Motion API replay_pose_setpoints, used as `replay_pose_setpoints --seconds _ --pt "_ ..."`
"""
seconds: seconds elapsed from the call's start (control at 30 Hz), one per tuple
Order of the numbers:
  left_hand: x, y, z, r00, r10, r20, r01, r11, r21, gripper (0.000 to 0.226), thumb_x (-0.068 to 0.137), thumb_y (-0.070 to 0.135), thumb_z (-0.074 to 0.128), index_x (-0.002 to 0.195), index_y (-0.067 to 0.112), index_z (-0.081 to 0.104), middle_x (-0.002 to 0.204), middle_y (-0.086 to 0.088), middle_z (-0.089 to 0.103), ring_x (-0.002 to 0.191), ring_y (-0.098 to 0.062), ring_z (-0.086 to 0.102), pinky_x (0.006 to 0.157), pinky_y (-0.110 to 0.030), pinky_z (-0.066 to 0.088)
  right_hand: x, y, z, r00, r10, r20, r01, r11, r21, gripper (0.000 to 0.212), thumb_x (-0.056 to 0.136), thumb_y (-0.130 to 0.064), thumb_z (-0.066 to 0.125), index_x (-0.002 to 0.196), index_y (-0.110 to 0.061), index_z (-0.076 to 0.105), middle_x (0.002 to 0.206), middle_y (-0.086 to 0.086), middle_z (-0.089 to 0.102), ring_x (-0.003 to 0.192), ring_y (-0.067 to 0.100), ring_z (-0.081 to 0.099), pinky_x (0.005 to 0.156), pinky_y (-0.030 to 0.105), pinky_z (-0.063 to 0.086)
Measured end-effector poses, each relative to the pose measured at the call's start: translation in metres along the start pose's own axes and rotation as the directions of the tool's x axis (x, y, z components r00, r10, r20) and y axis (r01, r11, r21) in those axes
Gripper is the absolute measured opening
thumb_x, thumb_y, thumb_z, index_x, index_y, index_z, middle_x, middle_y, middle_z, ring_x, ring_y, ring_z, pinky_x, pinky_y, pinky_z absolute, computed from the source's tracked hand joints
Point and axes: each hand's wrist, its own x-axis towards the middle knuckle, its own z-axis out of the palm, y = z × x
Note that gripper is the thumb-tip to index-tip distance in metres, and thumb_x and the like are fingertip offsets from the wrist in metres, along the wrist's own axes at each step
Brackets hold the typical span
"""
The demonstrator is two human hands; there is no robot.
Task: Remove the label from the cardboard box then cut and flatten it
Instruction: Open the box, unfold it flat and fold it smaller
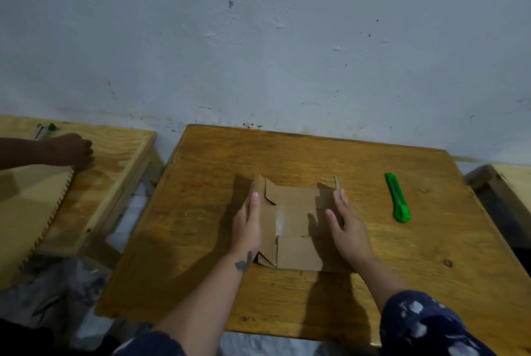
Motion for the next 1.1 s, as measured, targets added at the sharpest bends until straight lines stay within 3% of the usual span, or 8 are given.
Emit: replay_pose_setpoints --seconds 0.17,0.23,0.33,0.4,0.5,0.7,0.97,1.1 --pt "-0.004 0.004 0.019 0.995 -0.010 0.096 0.010 1.000 -0.001 0.056 0.092 0.063 0.028 0.131 0.029 0.050 0.117 0.011 0.060 0.107 -0.008 0.059 0.087 -0.014 0.044 0.001 0.002 -0.003 1.000 0.011 -0.005 -0.010 0.999 0.043 0.055 0.097 -0.032 0.046 0.147 -0.025 0.025 0.157 -0.007 0.017 0.144 0.011 0.016 0.110 0.025 0.017" --pt "-0.004 -0.004 0.029 0.990 -0.001 0.140 -0.004 0.999 0.041 0.089 0.071 0.089 0.029 0.136 0.031 0.047 0.123 0.000 0.063 0.109 -0.016 0.061 0.092 -0.034 0.052 0.002 0.004 -0.005 1.000 0.012 -0.007 -0.011 0.998 0.057 0.055 0.097 -0.031 0.048 0.147 -0.026 0.026 0.157 -0.007 0.017 0.144 0.011 0.017 0.110 0.025 0.018" --pt "-0.006 -0.006 0.043 0.972 0.074 0.223 -0.124 0.967 0.221 0.082 0.073 0.087 0.021 0.146 0.052 0.010 0.157 0.006 0.024 0.137 -0.020 0.035 0.109 -0.053 0.034 0.003 0.008 -0.007 1.000 0.002 -0.012 -0.001 0.997 0.077 0.054 0.096 -0.031 0.048 0.147 -0.025 0.028 0.157 -0.007 0.020 0.143 0.010 0.018 0.110 0.024 0.018" --pt "-0.008 -0.002 0.049 0.953 0.118 0.278 -0.215 0.910 0.354 0.073 0.083 0.071 0.020 0.147 0.048 -0.008 0.160 0.016 -0.005 0.145 -0.016 0.010 0.114 -0.050 0.019 0.004 0.010 -0.008 1.000 0.002 -0.014 0.000 0.994 0.108 0.053 0.097 -0.032 0.046 0.146 -0.024 0.029 0.156 -0.006 0.021 0.143 0.009 0.018 0.110 0.023 0.017" --pt "-0.004 -0.008 0.054 0.942 0.163 0.295 -0.290 0.837 0.464 0.074 0.086 0.065 0.020 0.147 0.040 -0.014 0.154 0.020 -0.022 0.146 -0.013 -0.009 0.116 -0.047 0.007 0.005 0.011 -0.008 1.000 0.005 -0.021 -0.002 0.991 0.134 0.051 0.098 -0.034 0.043 0.146 -0.024 0.030 0.156 -0.006 0.022 0.143 0.008 0.017 0.111 0.022 0.016" --pt "0.003 -0.022 0.072 0.917 0.166 0.363 -0.378 0.652 0.657 0.076 0.091 0.063 0.020 0.148 0.026 -0.016 0.148 0.013 -0.031 0.139 -0.007 -0.027 0.116 -0.043 -0.013 0.006 0.016 -0.011 1.000 0.007 -0.014 -0.005 0.984 0.177 0.047 0.099 -0.033 0.040 0.145 -0.025 0.031 0.156 -0.005 0.023 0.143 0.006 0.017 0.111 0.021 0.015" --pt "0.000 -0.035 0.089 0.903 0.141 0.407 -0.430 0.332 0.840 0.106 0.061 0.069 -0.038 0.150 0.018 -0.012 0.155 0.000 -0.027 0.141 -0.015 -0.030 0.116 -0.045 -0.015 0.004 0.015 -0.012 0.999 -0.022 0.040 0.016 0.988 0.156 0.050 0.099 -0.036 0.037 0.147 -0.024 0.027 0.158 -0.006 0.017 0.138 -0.002 0.012 0.110 0.019 0.013" --pt "-0.002 -0.040 0.094 0.907 0.157 0.390 -0.420 0.295 0.858 0.100 0.063 0.054 -0.047 0.149 0.016 -0.013 0.155 -0.001 -0.027 0.140 -0.015 -0.030 0.117 -0.045 -0.013 0.002 0.012 -0.009 0.991 -0.027 0.128 0.008 0.989 0.147 0.056 0.100 -0.043 0.027 0.150 -0.029 0.009 0.158 -0.011 0.008 0.144 0.004 0.008 0.118 0.029 0.012"
